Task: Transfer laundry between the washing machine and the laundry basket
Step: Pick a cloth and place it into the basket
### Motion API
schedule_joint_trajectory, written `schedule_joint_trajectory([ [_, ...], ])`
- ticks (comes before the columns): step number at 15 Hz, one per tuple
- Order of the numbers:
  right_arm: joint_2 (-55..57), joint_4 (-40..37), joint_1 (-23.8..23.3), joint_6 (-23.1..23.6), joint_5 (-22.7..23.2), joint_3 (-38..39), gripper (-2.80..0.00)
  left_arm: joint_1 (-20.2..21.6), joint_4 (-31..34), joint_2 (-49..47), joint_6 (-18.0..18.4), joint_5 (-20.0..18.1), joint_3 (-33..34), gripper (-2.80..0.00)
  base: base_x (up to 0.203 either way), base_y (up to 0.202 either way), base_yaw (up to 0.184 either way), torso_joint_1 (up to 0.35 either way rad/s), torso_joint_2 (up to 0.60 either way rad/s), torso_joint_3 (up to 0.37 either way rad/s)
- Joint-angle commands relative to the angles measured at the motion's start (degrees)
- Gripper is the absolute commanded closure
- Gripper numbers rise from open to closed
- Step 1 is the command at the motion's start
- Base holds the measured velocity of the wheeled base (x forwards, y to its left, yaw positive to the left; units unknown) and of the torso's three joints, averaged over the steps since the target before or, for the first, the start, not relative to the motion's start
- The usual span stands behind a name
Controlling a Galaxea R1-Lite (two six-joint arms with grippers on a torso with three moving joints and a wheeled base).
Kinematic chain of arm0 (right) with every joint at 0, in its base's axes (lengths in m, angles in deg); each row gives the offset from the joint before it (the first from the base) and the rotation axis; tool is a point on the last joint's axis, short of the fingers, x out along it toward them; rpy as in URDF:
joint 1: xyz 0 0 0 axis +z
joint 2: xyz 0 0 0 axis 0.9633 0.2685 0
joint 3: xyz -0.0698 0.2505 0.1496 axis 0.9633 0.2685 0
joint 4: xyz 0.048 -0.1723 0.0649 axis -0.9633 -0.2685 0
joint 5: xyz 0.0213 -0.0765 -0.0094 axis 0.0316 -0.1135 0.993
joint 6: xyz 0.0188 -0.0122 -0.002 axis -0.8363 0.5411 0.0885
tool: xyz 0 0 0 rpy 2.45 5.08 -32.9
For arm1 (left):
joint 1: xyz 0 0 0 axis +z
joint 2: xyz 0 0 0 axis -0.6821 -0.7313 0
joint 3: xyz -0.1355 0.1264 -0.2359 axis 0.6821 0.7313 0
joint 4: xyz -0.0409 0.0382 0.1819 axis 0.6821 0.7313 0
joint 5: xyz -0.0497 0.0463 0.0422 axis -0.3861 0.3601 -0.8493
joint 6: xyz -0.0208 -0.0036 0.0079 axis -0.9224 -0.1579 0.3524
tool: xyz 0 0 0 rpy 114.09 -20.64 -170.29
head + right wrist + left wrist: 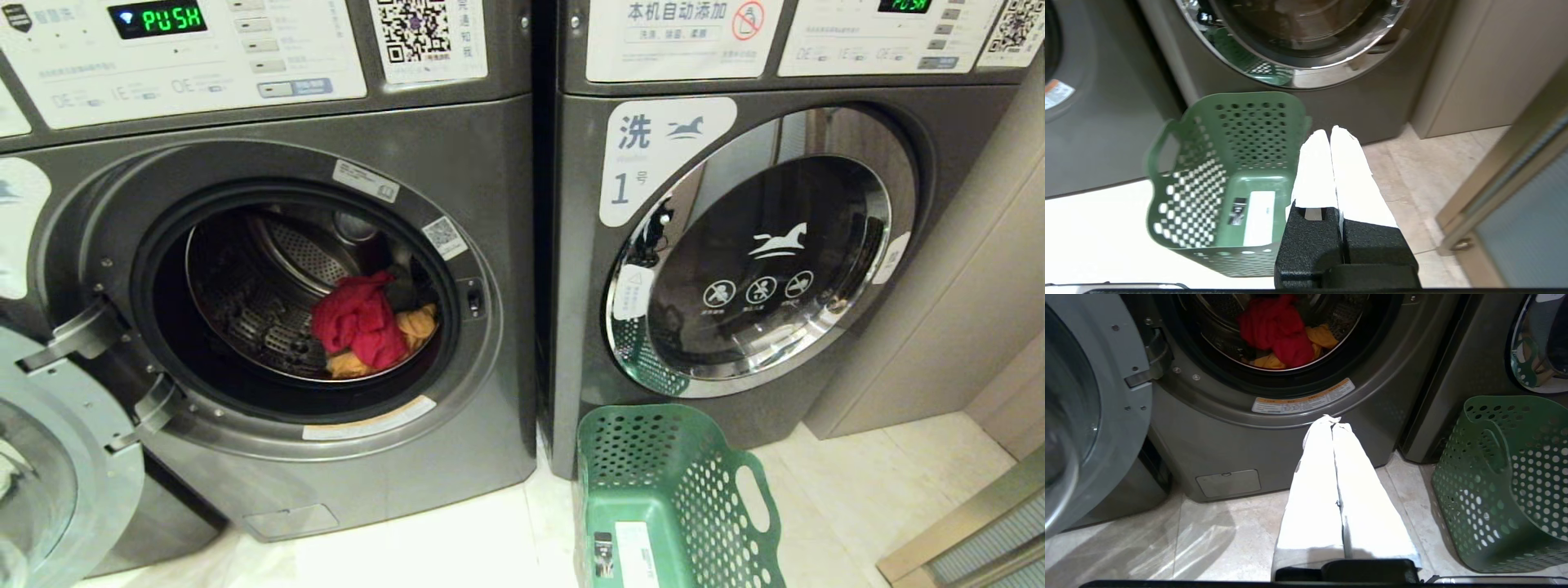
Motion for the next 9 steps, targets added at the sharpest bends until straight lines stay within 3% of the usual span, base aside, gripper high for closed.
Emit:
schedule_joint_trajectory([
  [1, 0.09, 0.00, 0.01, 0.00, 0.04, 0.00, 0.00, 0.00, -0.04, 0.02, -0.02, 0.00, 0.35, 0.00, 0.000, 0.194, 0.000, -0.001, 0.00, 0.006],
  [9, 0.00, 0.00, 0.01, 0.00, -0.01, 0.00, 0.00, 0.00, -0.04, 0.02, -0.02, 0.00, 0.35, 0.00, 0.000, 0.188, -0.001, 0.003, 0.00, 0.003],
])
